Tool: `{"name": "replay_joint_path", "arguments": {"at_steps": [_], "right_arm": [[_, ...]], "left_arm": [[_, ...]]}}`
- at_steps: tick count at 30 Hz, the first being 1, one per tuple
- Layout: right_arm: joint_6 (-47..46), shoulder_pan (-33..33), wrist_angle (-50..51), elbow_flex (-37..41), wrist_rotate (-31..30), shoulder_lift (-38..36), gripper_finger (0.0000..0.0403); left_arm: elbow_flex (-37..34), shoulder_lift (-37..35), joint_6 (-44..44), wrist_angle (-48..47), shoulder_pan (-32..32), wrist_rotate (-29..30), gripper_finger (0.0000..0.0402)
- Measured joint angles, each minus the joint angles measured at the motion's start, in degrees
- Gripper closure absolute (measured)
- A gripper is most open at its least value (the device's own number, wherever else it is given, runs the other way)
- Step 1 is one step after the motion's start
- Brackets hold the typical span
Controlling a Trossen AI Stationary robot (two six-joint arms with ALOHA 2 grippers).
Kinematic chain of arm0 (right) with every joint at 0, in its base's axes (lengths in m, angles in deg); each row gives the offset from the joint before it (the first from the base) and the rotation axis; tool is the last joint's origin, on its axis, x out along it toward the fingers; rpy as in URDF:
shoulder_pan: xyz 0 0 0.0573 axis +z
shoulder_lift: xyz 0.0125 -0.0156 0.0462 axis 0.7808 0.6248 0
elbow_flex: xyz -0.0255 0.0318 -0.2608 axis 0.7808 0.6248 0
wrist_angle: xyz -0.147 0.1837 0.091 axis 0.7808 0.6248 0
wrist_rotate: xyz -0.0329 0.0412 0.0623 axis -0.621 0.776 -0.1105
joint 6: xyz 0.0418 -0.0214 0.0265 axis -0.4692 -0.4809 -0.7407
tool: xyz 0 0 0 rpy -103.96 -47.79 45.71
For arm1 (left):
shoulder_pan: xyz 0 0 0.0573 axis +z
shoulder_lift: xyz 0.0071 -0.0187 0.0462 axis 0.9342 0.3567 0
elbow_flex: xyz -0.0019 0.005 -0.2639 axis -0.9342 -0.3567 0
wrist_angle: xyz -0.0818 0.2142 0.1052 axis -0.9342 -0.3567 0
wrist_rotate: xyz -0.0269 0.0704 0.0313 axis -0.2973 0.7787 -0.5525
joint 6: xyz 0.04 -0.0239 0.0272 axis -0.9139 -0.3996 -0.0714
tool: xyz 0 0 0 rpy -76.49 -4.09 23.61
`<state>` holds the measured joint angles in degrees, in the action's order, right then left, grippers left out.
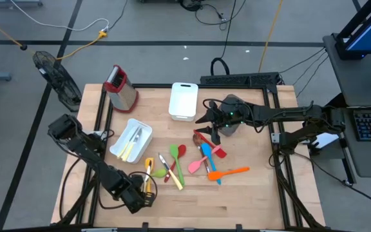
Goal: Pick & Place Kitchen Items
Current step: Put the yellow table knife into the bottom white bin
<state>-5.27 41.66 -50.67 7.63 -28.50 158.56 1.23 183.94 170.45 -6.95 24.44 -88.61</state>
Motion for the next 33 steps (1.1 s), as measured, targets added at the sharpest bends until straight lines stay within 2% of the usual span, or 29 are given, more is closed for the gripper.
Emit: {"name": "replay_joint_path", "arguments": {"at_steps": [3,11,17,20,28,33], "right_arm": [[0.0,0.0,-0.01,0.0,0.04,0.0,0.0236],[0.11,0.0,-0.02,0.0,0.07,0.01,0.0236],[0.39,0.0,-0.02,0.0,0.04,0.02,0.0236],[0.39,0.0,-0.02,0.0,0.04,0.02,0.0236],[0.42,0.0,0.0,0.0,0.02,0.02,0.0236],[1.07,0.0,0.0,0.0,0.02,0.02,0.0236]], "left_arm": [[0.63,-2.29,-0.03,-0.26,0.0,1.66,0.0344],[2.16,-12.32,-0.18,-0.63,1.52,14.67,0.0344],[2.52,-18.14,-5.01,-0.84,5.82,16.32,0.0344],[2.52,-20.2,-7.34,-3.9,8.61,13.7,0.0344],[2.55,-25.41,-11.13,-16.41,14.89,-0.63,0.0344],[6.83,-27.8,-13.42,-30.68,18.15,-5.67,0.0344]]}}
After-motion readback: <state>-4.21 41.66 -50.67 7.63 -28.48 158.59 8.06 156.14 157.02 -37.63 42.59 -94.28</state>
